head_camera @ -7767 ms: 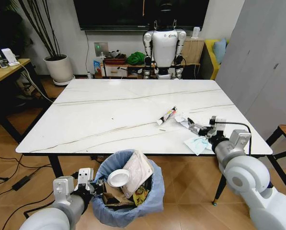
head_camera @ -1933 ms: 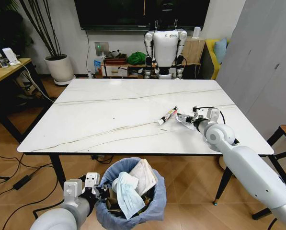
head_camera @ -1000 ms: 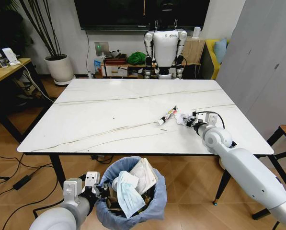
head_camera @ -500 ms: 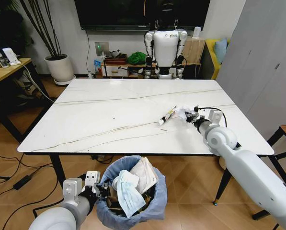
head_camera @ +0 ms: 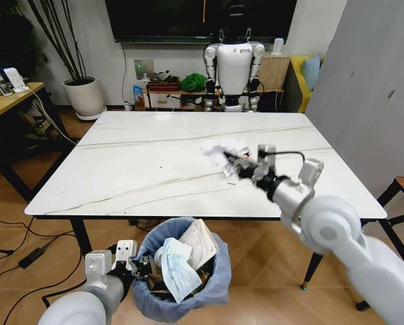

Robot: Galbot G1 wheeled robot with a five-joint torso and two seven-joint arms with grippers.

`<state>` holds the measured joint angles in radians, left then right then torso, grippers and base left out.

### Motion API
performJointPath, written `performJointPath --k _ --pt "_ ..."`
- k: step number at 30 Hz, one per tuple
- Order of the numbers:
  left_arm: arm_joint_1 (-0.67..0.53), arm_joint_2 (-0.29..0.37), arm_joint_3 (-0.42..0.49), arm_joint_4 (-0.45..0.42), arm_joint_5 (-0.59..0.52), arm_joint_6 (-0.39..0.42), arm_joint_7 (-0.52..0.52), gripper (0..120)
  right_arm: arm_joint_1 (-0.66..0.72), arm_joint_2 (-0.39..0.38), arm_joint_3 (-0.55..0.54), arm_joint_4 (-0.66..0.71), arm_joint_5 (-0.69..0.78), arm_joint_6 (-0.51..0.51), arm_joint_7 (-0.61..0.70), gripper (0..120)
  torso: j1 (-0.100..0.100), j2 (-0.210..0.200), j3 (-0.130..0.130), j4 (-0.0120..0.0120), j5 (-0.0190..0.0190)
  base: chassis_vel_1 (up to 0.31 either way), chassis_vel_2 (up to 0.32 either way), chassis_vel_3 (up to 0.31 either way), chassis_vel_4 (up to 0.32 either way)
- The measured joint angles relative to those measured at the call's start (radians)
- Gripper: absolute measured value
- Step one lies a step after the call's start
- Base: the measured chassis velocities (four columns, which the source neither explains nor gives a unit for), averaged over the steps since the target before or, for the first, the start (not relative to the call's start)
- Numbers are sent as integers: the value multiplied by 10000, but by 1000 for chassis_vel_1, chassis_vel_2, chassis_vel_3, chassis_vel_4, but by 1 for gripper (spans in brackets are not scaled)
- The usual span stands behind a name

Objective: Pick up the trash bin and place the trash from the table into it.

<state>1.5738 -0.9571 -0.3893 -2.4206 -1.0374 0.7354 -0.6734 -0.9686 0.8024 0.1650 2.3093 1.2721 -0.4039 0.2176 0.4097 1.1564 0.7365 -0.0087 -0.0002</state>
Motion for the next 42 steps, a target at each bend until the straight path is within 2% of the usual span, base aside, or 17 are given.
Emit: performJointPath --k 8,13,24,37,39,41,42 --pt "-208 4 80 125 -527 0 -350 0 -1149 -408 -136 724 -623 -150 -706 0 0 0 1 0 3 0 0 0 0" --pt "-325 30 162 184 -682 0 -449 0 -1903 -856 -720 1112 -1374 -174 -1018 0 0 0 0 0 2 0 0 0 0" --pt "-539 74 501 314 -844 0 -633 0 -1560 -1032 -2288 1154 -2142 -17 -1055 0 0 0 1 2 1 0 0 0 0" --pt "-896 -39 940 590 -960 0 -742 0 -1079 -1313 -3141 804 -2425 -44 -1206 0 0 0 1 1 2 0 0 0 0" --pt "-926 -60 995 599 -971 0 -755 0 -1079 -1322 -3181 763 -2487 -65 -1210 2 0 0 1 1 2 0 0 0 0" --pt "-968 -78 1099 615 -981 0 -777 0 -1091 -1322 -3266 707 -2621 -96 -1202 12 0 0 2 1 2 0 0 0 0" --pt "-968 -78 1099 615 -981 0 -777 0 -1091 -1322 -3266 707 -2621 -96 -1202 12 0 0 2 1 2 0 0 0 0"
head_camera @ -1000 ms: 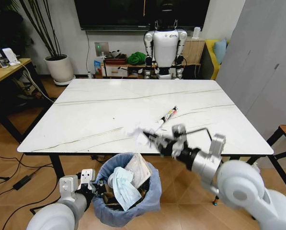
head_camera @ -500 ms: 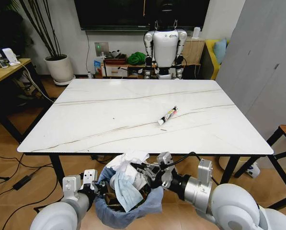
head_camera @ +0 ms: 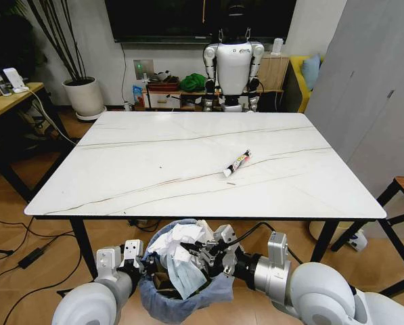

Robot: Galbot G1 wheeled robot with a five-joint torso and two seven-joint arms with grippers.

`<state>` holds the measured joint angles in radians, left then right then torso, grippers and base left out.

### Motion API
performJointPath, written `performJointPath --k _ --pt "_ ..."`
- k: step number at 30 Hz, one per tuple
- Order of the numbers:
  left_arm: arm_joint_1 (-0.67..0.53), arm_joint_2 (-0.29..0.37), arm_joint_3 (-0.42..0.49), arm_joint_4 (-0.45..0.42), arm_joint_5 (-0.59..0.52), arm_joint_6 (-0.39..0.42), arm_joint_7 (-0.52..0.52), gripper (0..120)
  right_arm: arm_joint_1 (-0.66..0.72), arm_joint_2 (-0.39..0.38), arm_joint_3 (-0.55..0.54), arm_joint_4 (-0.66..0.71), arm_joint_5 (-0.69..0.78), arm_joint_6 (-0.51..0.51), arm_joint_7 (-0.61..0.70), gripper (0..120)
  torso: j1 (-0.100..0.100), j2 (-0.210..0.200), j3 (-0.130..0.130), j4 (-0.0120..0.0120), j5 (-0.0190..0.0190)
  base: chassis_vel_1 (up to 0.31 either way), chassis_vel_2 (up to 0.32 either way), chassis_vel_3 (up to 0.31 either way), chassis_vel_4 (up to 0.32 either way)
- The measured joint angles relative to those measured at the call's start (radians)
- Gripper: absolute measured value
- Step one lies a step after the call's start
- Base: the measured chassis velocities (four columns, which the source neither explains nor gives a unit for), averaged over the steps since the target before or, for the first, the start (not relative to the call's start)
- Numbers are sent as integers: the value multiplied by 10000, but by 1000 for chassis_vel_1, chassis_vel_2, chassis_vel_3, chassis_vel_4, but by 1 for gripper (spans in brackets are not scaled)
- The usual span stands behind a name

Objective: Pick up the trash bin and place the trash from the table into it.

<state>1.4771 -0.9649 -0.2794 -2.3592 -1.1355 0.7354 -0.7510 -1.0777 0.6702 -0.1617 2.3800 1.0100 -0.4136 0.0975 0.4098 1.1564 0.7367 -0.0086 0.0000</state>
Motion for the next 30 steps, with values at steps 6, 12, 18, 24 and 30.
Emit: performJointPath --k 6,12,18,24,30 --pt "-22 50 53 9 -41 0 -22 0 -177 35 -101 -129 -313 -1 -17 38 0 0 0 0 0 0 0 0 0" --pt "-14 76 49 -20 -71 0 -23 0 -389 46 -100 -106 -393 -15 -34 55 0 0 0 0 0 0 0 0 0" --pt "6 60 93 -34 -58 0 -23 0 -267 71 72 7 -363 -5 -16 82 0 0 0 0 0 0 0 0 0" --pt "39 71 85 -39 -26 0 -12 0 278 160 154 170 112 -3 262 98 0 0 0 1 0 0 0 0 0" --pt "61 63 83 -62 -9 0 -3 0 563 196 217 193 283 23 378 100 0 0 0 0 0 0 0 0 0"
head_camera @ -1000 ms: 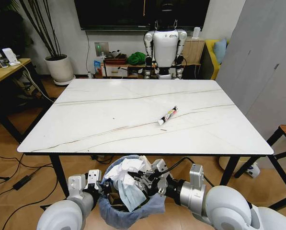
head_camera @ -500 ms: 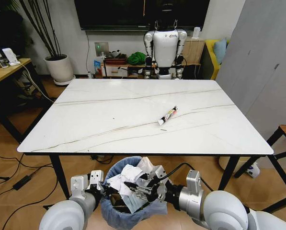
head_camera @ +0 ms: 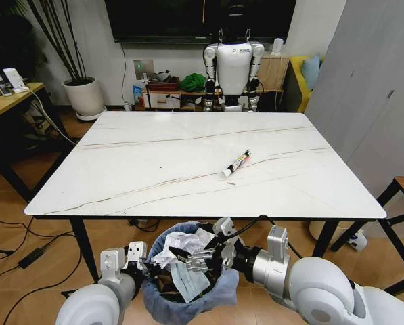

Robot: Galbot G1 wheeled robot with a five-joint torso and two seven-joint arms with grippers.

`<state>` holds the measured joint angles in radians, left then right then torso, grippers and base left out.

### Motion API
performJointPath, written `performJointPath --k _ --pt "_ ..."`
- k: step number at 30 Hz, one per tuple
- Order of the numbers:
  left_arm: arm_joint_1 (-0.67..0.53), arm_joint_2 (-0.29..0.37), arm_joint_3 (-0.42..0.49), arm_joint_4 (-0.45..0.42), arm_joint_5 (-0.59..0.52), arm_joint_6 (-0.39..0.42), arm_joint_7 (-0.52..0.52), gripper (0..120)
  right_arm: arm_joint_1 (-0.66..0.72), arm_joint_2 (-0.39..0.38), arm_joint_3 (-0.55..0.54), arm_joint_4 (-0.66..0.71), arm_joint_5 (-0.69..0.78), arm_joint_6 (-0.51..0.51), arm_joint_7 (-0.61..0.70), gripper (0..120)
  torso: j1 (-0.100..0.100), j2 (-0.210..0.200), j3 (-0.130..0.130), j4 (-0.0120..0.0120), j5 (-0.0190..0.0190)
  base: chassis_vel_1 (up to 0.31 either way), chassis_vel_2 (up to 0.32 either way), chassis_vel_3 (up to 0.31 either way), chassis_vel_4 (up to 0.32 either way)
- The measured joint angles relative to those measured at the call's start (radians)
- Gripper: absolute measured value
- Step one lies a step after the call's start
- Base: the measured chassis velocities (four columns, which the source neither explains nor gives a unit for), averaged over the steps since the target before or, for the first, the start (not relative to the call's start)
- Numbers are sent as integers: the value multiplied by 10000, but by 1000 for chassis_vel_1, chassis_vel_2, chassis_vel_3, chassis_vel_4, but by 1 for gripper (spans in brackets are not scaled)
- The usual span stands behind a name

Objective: Pick up the trash bin and place the trash from the table into it.

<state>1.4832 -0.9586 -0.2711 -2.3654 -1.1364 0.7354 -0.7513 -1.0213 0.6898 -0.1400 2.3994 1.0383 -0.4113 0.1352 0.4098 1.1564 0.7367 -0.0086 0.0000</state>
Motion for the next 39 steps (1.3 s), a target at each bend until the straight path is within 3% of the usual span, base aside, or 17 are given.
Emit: performJointPath --k 15,32,39 --pt "96 6 -64 -54 41 0 10 0 480 236 161 -286 202 93 302 100 0 0 0 1 0 0 0 0 0" --pt "52 154 -213 -43 -3 0 29 0 -862 405 -90 -873 -1942 193 -296 100 0 0 0 -1 1 0 0 0 0" --pt "66 119 -191 -42 0 0 33 0 -514 392 117 -728 -1544 281 -206 100 0 0 0 0 0 0 0 0 0"
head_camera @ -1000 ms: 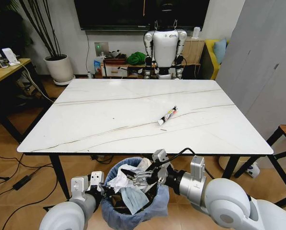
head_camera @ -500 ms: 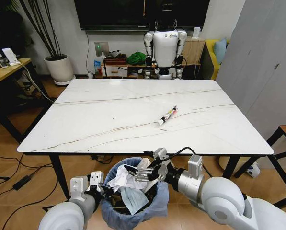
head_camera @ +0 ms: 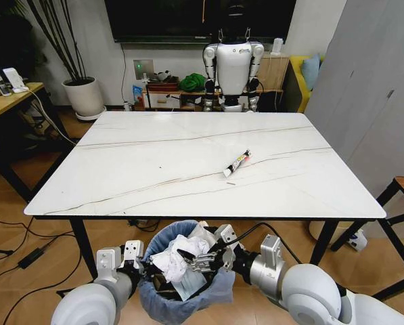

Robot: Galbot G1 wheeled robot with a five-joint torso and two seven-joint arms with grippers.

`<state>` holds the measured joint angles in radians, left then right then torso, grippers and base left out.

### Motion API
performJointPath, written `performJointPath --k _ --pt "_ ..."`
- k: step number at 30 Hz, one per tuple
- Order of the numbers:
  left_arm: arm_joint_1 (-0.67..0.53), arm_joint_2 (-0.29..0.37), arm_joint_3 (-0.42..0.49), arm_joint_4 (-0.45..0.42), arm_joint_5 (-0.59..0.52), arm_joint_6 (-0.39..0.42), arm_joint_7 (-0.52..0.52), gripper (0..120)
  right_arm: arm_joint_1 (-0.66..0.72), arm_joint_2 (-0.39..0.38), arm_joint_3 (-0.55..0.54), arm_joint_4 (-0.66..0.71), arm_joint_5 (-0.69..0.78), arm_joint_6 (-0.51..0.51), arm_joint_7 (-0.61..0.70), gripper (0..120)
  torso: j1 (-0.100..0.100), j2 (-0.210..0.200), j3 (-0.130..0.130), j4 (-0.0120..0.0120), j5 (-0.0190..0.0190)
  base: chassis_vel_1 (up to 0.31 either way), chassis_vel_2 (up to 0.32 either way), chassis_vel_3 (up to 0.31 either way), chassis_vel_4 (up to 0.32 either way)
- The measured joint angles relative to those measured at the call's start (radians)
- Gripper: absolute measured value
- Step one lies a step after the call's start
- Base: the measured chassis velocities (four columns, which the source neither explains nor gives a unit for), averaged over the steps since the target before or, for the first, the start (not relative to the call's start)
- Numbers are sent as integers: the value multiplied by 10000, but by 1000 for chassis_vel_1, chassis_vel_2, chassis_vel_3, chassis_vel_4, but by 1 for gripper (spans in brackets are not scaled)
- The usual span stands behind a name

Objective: Pick up the trash bin and place the trash from the table into it.

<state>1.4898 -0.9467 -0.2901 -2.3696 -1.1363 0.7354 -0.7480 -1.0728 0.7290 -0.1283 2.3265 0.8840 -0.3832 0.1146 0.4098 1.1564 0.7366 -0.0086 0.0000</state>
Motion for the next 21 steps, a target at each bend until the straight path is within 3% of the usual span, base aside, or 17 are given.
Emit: performJointPath --k 15,21 --pt "185 63 -32 -147 14 0 36 0 1719 512 221 -356 2214 -117 1601 100 0 0 0 1 0 0 0 0 0" --pt "331 190 -33 -306 65 0 83 0 2347 1032 817 -1646 2775 -217 2942 100 0 -1 1 2 4 0 0 0 0"
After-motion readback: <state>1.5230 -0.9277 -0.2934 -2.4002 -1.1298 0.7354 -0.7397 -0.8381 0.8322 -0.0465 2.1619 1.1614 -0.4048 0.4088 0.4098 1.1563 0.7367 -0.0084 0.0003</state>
